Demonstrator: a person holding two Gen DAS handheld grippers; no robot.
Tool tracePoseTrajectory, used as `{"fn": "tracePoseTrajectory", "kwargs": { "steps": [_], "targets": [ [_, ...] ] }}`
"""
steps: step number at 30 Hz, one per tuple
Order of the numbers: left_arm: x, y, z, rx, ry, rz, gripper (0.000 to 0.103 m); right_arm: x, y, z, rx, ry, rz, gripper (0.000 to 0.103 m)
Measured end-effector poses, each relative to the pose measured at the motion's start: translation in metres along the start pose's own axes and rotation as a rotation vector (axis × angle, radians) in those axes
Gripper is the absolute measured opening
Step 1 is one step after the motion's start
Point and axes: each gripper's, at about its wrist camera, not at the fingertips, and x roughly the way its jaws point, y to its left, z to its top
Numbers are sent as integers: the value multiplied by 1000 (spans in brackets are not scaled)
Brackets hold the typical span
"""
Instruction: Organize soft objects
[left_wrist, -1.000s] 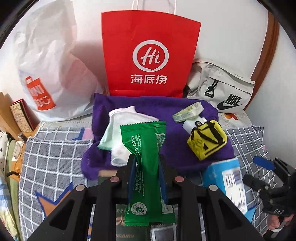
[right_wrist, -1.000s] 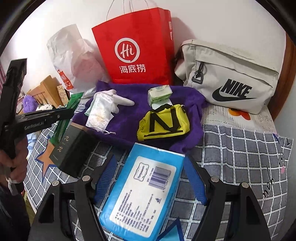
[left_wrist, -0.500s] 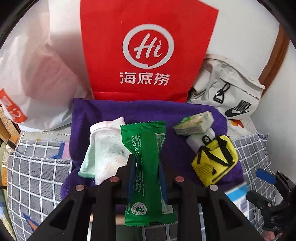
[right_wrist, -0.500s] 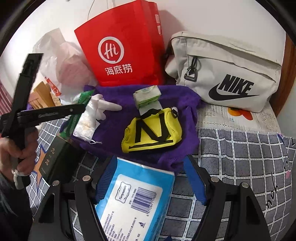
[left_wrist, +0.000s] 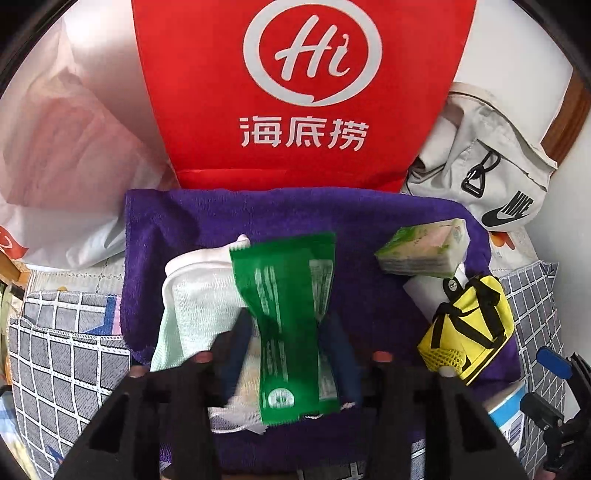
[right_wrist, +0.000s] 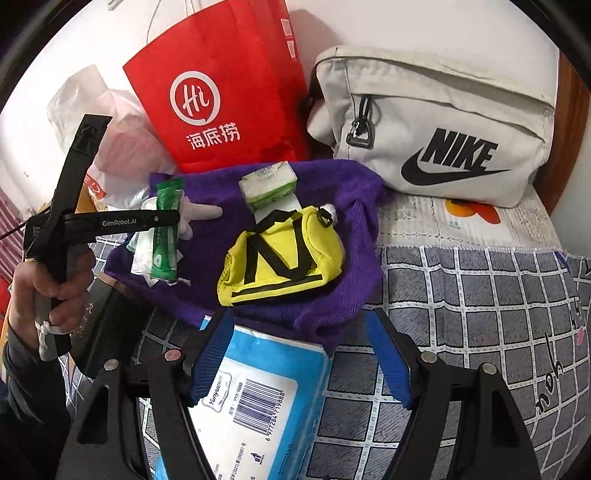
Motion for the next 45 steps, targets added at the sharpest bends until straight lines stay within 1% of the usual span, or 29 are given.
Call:
{"fn": "tracePoseTrajectory", "kwargs": {
  "steps": [2,4,5,11,13,16,18,20,23,25,30,32,35,36,39,41,42,43,45],
  "targets": [
    [-4,0,0,-4,-20,-5,58,1,1,0,-2,7,-2,74],
    [-11,1,0,-5,-36,-4,71,0,3,-1,-7,5,-4,74],
    [-15,1,-1,-5,-42,2,72,-2,5,-1,-10,4,-8,74],
    [-40,1,-7,-2,-61,23,76,-20,22,-5,-46,-25,-37,74],
    [-49,0,-13,-4,-70,34,80,-25,27,-6,-52,-29,-36,74],
    [-63,1,-22,-6,-76,41,81,-34,36,-9,-62,-41,-46,75],
    [-72,3,-30,-8,-78,41,81,-40,41,-11,-64,-44,-57,81],
    [-79,3,-37,-4,-76,39,81,-49,47,-15,-69,-60,-77,83],
    [-87,1,-48,-3,-76,39,82,-58,53,-19,-70,-76,-91,90],
    [-93,2,-56,-8,-72,37,83,-64,57,-23,-62,-84,-93,91],
    [-103,8,-75,-27,-59,32,84,-70,62,-30,-34,-72,-104,92],
    [-108,11,-86,-36,-51,25,85,-71,64,-33,-29,-57,-89,92],
    [-113,13,-99,-42,-39,20,88,-77,68,-41,-22,-51,-82,92],
    [-115,14,-104,-43,-36,20,90,-77,69,-42,-24,-47,-84,94],
    [-124,15,-119,-43,-28,30,91,-81,77,-49,-35,-35,-126,94],
    [-130,15,-128,-46,-25,35,92,-85,86,-55,-58,-27,-174,94],
    [-134,15,-132,-49,-23,37,94,-87,90,-57,-67,-26,-193,94],
    [-138,15,-137,-52,-22,38,97,-88,92,-58,-72,-25,-202,94],
    [-145,14,-145,-57,-26,43,99,-92,96,-62,-75,-6,-202,94]
  ]
}}
